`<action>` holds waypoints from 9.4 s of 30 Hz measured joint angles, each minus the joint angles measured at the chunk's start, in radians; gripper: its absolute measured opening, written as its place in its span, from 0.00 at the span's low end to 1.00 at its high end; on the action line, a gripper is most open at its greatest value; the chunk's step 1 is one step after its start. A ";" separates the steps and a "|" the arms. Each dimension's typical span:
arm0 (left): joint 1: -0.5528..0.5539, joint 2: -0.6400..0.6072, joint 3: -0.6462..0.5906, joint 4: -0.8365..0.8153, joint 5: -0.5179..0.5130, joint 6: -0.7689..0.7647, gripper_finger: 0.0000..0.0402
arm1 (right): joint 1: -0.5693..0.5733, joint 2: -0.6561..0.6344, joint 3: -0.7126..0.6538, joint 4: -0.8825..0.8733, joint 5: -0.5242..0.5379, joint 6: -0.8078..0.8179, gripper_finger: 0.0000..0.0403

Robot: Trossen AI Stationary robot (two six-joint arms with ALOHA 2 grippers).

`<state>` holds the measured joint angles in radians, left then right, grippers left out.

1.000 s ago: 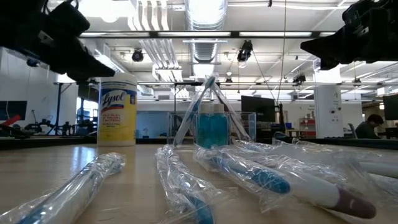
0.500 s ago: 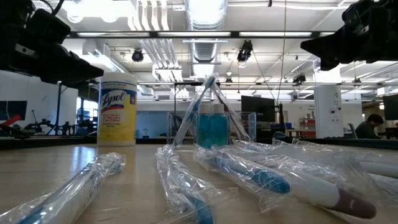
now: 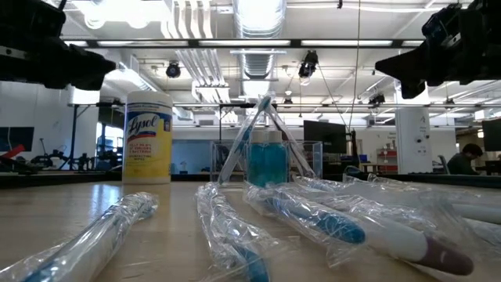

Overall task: Pick & Place toothbrushing station
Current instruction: Put the orange toothbrush into the right section of the transparent organizer, then put the blue toothbrush into the left section of the transparent organizer

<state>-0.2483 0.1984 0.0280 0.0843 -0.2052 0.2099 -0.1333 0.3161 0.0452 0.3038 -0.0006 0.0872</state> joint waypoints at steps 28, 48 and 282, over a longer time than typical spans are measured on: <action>0.169 -0.166 -0.019 -0.084 0.211 -0.134 0.06 | 0.142 0.326 0.174 -0.148 0.049 0.155 0.02; 0.169 -0.165 -0.020 -0.084 0.208 -0.169 0.03 | 0.579 0.957 0.750 -0.912 0.294 0.941 0.02; 0.168 -0.098 -0.022 -0.063 0.125 -0.314 0.05 | -0.021 1.218 0.465 0.407 0.106 -0.104 0.37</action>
<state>-0.0799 0.1004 0.0059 0.0215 -0.0804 -0.1043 -0.1548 1.5339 0.5102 0.7105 0.1059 -0.0166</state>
